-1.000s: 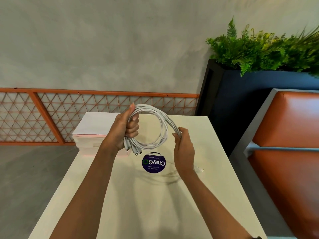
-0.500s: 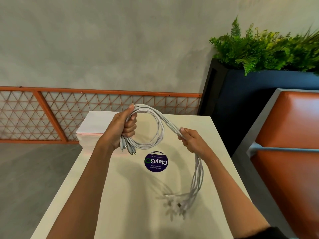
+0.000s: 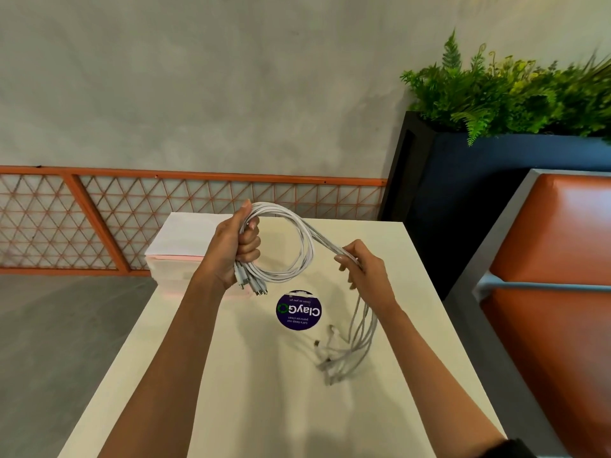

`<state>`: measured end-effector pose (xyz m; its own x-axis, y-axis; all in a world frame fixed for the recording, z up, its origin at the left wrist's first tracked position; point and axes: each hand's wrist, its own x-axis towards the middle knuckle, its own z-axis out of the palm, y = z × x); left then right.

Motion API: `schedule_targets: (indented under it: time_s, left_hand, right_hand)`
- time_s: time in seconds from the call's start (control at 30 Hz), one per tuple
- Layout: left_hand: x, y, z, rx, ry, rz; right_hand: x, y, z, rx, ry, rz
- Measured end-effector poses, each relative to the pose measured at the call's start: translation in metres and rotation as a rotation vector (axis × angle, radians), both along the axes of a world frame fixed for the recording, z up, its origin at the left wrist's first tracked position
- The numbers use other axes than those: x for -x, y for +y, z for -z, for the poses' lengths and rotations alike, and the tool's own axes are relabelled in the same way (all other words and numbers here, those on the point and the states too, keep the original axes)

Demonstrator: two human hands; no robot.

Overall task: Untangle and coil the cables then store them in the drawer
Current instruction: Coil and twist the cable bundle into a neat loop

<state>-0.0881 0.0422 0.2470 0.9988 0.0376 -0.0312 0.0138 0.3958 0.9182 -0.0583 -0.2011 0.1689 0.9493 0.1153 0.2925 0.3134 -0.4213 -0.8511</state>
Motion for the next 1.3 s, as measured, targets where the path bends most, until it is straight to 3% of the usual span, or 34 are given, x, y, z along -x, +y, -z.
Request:
schedule_targets:
  time_s: [0.1, 0.2, 0.27, 0.37, 0.47, 0.63, 0.8, 0.97, 1.13, 1.3]
  left_hand:
    - [0.001, -0.004, -0.005, -0.013, -0.017, 0.000]
    - [0.002, -0.011, -0.016, -0.010, -0.062, 0.008]
    - [0.000, -0.015, -0.024, -0.006, -0.089, 0.023]
    - [-0.001, -0.019, -0.032, 0.015, -0.114, 0.027]
    - [-0.002, -0.018, -0.036, 0.063, -0.114, 0.016]
    - [-0.004, -0.006, -0.037, 0.144, -0.124, -0.013]
    - [-0.006, 0.011, -0.039, 0.230, -0.124, -0.035]
    - [-0.006, 0.013, -0.039, 0.247, -0.128, -0.031]
    - [-0.006, 0.008, -0.037, 0.192, -0.142, -0.018]
    - [-0.005, -0.004, -0.033, 0.063, -0.112, -0.041]
  right_hand:
    - [0.000, 0.006, 0.012, 0.293, -0.140, 0.205]
    - [-0.001, 0.019, 0.034, 0.403, -0.227, 0.362]
    - [-0.003, 0.027, 0.046, 0.381, -0.183, 0.468]
    - [-0.007, 0.032, 0.042, 0.170, -0.025, 0.524]
    - [-0.008, 0.030, 0.034, -0.121, 0.022, 0.383]
    - [-0.004, 0.013, 0.015, -0.218, 0.066, 0.140]
    - [-0.009, -0.014, -0.004, -0.492, 0.446, -0.345]
    - [-0.017, -0.024, -0.005, -0.645, 0.521, -0.422]
    - [-0.022, -0.021, 0.007, -0.413, 0.400, -0.259]
    - [-0.033, -0.006, 0.022, 0.255, 0.020, 0.265]
